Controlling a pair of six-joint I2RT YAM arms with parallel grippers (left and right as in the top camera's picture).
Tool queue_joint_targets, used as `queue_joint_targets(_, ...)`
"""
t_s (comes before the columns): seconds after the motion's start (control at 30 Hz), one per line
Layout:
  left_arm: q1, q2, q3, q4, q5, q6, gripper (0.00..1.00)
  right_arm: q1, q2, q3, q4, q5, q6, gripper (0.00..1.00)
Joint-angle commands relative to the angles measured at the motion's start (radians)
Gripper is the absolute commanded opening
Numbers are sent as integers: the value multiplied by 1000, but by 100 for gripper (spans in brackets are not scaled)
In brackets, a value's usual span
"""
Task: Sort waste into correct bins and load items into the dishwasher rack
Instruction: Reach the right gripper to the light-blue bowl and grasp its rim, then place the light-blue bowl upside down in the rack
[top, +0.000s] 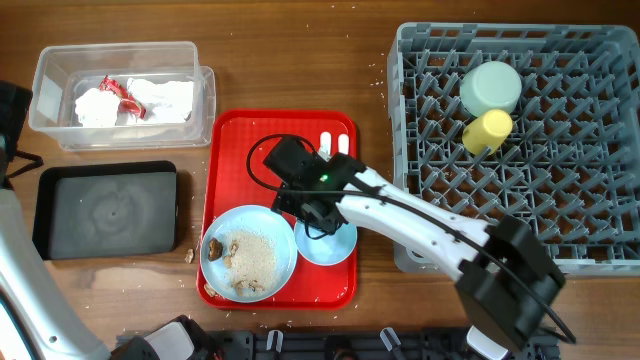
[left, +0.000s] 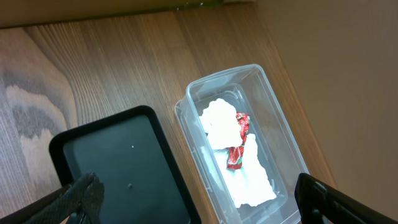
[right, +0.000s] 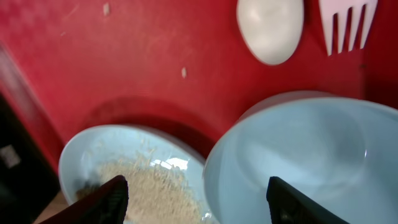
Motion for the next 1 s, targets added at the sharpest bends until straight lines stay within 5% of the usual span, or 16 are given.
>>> queue_joint_targets(0.0,5,2,1,-1,-2,-10,100,2,108,-4,3,27,68,70)
queue_joint_targets(0.23,5,2,1,-1,-2,-10,100,1,172,43,21,-37,-41,33)
queue_joint_targets(0.33,5,2,1,-1,-2,-10,100,1,171,140,-92,-28,-89,4)
queue_joint_targets(0.6,5,2,1,-1,-1,-10,100,-58,109,401,-351,2,-391,4)
queue_joint_targets(0.83,5,2,1,-1,-1,-10,100,-492,-198,475,-608,-121,-874,4)
queue_joint_targets(0.97,5,2,1,-1,-2,-10,100,-740,-220,415,-704,-459,-1262,4)
